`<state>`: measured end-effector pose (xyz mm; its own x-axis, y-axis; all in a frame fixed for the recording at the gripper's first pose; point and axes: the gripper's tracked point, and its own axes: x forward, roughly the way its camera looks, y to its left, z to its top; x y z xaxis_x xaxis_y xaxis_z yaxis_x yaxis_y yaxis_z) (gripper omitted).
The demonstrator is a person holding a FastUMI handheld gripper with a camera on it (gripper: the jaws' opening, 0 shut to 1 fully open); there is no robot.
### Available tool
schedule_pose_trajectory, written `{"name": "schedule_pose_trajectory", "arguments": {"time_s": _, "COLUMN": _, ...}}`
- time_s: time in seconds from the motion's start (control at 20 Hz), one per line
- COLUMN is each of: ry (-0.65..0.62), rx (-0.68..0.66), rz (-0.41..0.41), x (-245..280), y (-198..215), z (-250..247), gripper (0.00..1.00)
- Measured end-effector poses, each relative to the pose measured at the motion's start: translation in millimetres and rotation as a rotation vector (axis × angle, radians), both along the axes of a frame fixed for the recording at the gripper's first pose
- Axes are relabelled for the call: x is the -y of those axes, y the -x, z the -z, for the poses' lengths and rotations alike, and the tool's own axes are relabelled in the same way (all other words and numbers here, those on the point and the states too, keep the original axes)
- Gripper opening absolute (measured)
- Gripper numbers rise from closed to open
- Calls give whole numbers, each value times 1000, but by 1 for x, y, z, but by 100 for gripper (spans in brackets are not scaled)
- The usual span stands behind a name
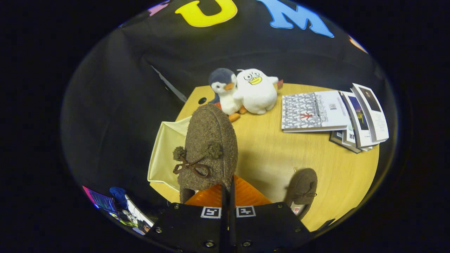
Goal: Open the storage box then place both shoes into the box .Put the left shoe in first, then the right shoe, with the right side of both shoes facing outward in a uniform manner.
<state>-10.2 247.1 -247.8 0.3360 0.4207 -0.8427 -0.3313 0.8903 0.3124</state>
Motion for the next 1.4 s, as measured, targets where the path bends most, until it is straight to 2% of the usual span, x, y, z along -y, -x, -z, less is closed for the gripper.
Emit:
{"name": "schedule_pose_trajectory", "arguments": {"time_s": 0.3, "ry": -16, "rx": 65, "rz": -130, "x": -83, "y": -26, "z": -22, "gripper": 1}}
{"name": "schedule_pose_trajectory", "arguments": {"time_s": 0.7, "ry": 122, "rx": 2, "rz": -369, "x": -172, "y": -10, "z": 53, "gripper": 1}}
{"name": "schedule_pose_trajectory", "arguments": {"time_s": 0.95, "ry": 215, "rx": -37, "rz": -440, "x": -189, "y": -1, "z": 97, "gripper": 2}}
{"name": "schedule_pose_trajectory", "arguments": {"time_s": 1.2, "ry": 262, "rx": -61, "rz": -464, "x": -200, "y": 2, "z": 119, "gripper": 1}}
{"name": "schedule_pose_trajectory", "arguments": {"time_s": 1.3, "ry": 229, "rx": -52, "rz": -448, "x": -209, "y": -1, "z": 114, "gripper": 14}}
{"name": "schedule_pose_trajectory", "arguments": {"time_s": 1.4, "ry": 237, "rx": 10, "rz": -443, "x": -204, "y": -14, "z": 108, "gripper": 48}}
